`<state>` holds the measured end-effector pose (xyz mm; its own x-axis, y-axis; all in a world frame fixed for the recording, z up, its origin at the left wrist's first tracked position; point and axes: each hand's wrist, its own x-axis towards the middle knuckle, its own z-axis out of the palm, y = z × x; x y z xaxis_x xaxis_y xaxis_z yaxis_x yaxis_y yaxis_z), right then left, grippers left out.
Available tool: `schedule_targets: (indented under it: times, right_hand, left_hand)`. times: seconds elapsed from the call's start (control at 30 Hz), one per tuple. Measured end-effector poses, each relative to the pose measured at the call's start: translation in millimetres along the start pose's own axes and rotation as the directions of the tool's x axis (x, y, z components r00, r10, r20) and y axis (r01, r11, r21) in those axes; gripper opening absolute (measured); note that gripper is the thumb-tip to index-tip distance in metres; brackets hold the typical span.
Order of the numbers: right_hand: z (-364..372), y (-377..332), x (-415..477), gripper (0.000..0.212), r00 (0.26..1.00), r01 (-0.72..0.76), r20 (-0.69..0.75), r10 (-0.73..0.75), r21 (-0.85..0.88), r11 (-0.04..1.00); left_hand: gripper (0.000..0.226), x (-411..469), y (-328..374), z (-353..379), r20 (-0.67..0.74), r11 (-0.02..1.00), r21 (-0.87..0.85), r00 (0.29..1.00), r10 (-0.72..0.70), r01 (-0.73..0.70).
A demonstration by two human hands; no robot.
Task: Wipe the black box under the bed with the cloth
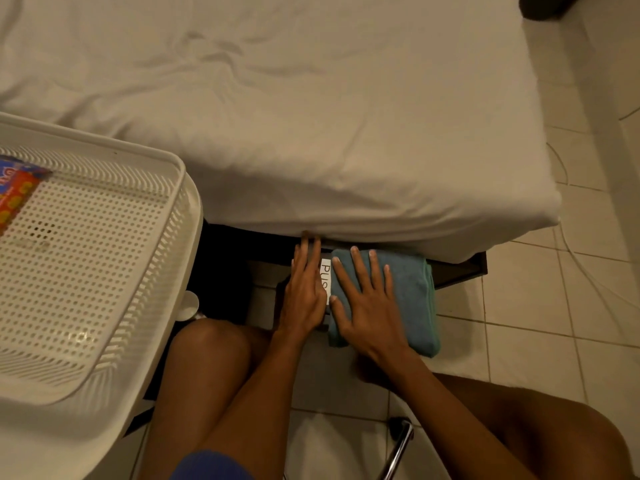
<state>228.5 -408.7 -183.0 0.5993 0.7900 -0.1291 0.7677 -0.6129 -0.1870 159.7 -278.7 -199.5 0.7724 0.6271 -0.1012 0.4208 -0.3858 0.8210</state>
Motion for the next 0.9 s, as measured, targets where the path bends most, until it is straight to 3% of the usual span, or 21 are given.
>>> schedule_targets:
  times: [0.9]
  right_hand:
    - [-3,15,-3,0.069,0.999,-0.014,-0.033,0.02,0.144,0.989]
  left_hand:
    - [0.052,0,-6,6,0.009,0.999,-0.023,0.999,-0.039,0.039]
